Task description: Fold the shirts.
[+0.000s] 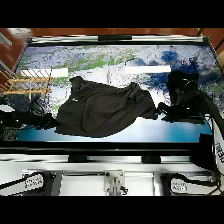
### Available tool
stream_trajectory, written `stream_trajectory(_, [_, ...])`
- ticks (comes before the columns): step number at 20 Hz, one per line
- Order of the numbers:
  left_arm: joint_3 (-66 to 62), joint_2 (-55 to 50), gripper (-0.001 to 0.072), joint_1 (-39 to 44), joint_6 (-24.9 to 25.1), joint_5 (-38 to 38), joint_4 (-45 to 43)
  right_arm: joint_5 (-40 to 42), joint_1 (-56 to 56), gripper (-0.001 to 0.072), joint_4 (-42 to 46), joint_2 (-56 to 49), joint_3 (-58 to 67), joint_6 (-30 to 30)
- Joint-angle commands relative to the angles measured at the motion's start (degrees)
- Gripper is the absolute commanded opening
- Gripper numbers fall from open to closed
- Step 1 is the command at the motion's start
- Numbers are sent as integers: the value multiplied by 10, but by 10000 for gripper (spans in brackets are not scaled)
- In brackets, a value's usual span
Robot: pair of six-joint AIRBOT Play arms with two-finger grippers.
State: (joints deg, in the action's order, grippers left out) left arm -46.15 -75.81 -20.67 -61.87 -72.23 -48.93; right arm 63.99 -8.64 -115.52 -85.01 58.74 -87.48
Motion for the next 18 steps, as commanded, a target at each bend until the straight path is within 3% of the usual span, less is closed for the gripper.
stream_trajectory(1, [-31, 1, 41, 0, 3, -42, 1, -40, 11, 628, -17, -36, -1, -13])
stream_trajectory(3, [-57, 1, 41, 0, 8, -63, 1, -52, 20, 628, -25, -48, -1, -13])
stream_trajectory(4, [-69, 1, 41, 0, 7, -63, 1, -58, 25, 589, -27, -50, -1, -13])
stream_trajectory(6, [-95, 0, 41, 0, 7, -63, 1, -68, 38, 389, -28, -50, -1, -11])
stream_trajectory(8, [-122, 1, 41, 0, 5, -68, 1, -63, 46, 117, -37, -50, 5, -8])
stream_trajectory(9, [-142, 1, 41, 0, 5, -75, 1, -45, 49, 86, -41, -46, 15, -21])
stream_trajectory(13, [-285, 32, 39, 0, 6, -73, 9, -5, 52, 85, -47, 57, 102, -87])
stream_trajectory(18, [-565, 121, 40, 0, 6, 75, 136, -97, 52, 85, -43, 261, 305, -107])
